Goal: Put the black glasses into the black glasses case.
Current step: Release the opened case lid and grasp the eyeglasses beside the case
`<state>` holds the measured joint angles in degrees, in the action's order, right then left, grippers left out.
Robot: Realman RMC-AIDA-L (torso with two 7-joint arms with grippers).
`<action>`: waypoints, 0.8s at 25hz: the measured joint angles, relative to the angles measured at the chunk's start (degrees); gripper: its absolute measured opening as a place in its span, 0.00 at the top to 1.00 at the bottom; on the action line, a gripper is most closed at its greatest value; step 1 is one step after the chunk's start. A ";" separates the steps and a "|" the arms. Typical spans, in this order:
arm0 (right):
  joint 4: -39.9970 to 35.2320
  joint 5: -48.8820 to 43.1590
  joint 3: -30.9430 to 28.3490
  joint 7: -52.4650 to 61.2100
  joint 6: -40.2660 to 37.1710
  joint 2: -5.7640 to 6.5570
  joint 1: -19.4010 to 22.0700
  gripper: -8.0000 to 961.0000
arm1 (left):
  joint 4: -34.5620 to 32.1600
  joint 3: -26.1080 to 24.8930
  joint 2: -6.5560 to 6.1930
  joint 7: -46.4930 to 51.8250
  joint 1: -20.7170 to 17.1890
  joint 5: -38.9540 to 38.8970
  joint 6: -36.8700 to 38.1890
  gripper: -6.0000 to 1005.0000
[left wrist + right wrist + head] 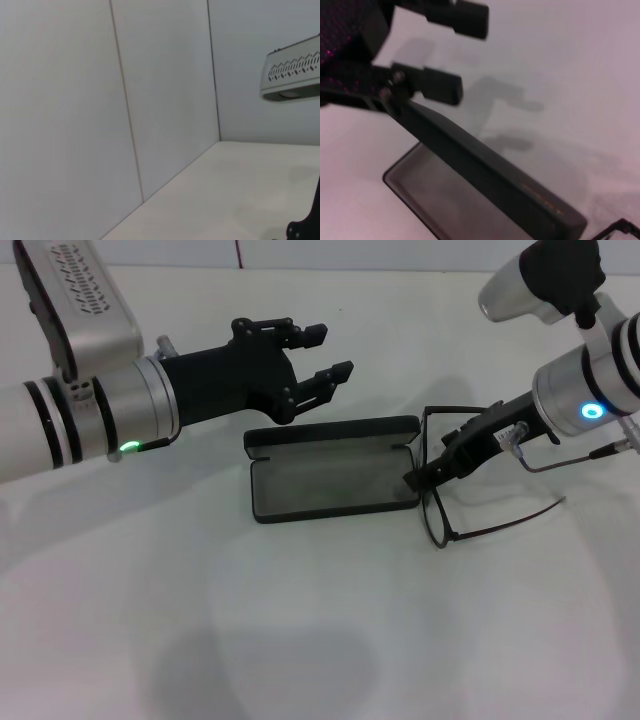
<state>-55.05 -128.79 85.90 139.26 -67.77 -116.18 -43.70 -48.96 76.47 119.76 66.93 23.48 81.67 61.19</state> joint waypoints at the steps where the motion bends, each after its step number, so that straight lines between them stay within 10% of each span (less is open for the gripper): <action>1: 0.98 0.01 0.00 0.02 0.31 0.00 -0.45 0.13 | 0.03 -0.06 -0.04 -0.14 0.04 0.17 -0.60 0.52; 7: 2.36 -0.14 -0.27 0.25 1.11 0.19 -0.62 0.15 | 0.20 -0.10 -0.12 -0.37 -0.23 0.31 -2.36 0.51; 20: 1.60 -10.62 -1.89 6.22 -2.08 0.79 0.09 0.50 | 0.27 -0.03 -0.01 -0.45 -0.69 0.33 -2.57 0.51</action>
<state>-53.46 -139.41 84.02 145.48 -69.85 -115.39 -43.60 -48.69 76.44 119.75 66.48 22.78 82.01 58.62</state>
